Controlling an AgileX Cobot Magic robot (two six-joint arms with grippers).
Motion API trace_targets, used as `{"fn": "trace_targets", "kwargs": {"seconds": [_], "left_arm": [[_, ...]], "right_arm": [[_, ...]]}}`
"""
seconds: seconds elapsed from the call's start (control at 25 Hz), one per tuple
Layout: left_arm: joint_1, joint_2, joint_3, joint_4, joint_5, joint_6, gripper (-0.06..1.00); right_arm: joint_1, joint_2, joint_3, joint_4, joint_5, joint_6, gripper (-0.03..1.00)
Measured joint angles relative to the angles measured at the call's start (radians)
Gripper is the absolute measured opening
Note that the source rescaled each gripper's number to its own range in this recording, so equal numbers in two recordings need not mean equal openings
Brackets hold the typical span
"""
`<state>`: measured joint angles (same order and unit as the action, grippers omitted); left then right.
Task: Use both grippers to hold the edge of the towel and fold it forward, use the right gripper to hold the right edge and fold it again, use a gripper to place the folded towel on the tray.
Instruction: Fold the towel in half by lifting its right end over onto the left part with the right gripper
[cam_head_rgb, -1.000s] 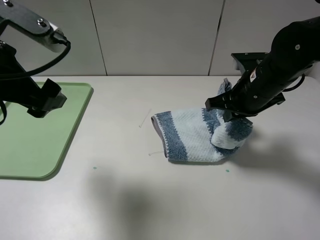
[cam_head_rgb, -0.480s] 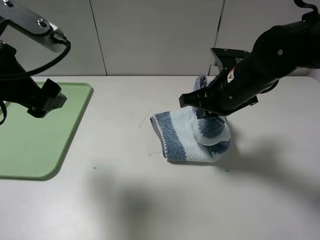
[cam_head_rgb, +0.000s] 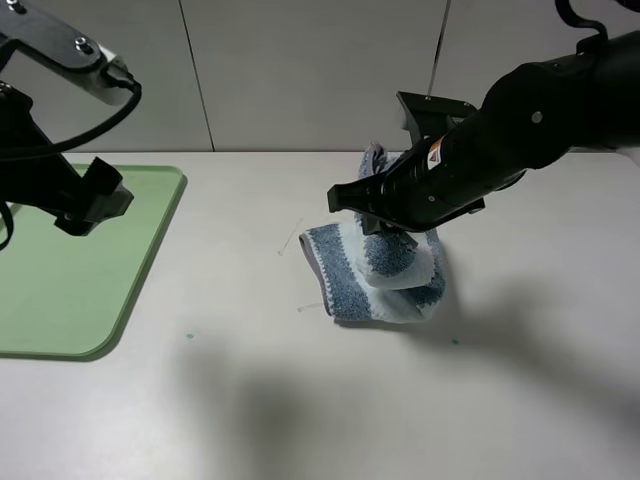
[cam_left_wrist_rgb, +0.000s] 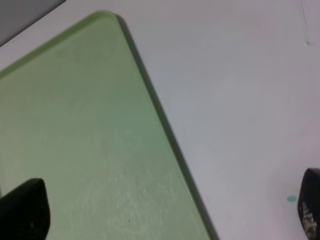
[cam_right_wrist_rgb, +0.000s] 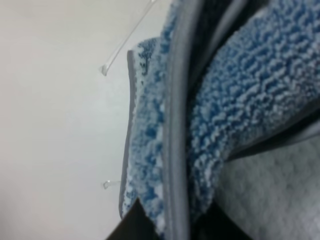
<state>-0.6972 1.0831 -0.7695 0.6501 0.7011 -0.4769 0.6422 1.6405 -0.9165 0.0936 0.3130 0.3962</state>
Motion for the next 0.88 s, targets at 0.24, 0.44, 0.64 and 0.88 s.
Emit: {"fn": "trace_targets", "kwargs": {"seconds": [0.24,0.44,0.64,0.88], "left_arm": [[0.0,0.0,0.0,0.0,0.0,0.0,1.0],[0.0,0.0,0.0,0.0,0.0,0.0,1.0],[0.0,0.0,0.0,0.0,0.0,0.0,1.0],[0.0,0.0,0.0,0.0,0.0,0.0,1.0]], "right_arm": [[0.018,0.04,0.001,0.004,-0.034,0.003,0.08],[0.023,0.067,0.001,0.005,-0.084,0.003,0.08],[0.023,0.073,0.001,0.005,-0.094,0.004,0.08],[0.023,0.073,0.009,0.006,-0.097,0.004,0.08]]}}
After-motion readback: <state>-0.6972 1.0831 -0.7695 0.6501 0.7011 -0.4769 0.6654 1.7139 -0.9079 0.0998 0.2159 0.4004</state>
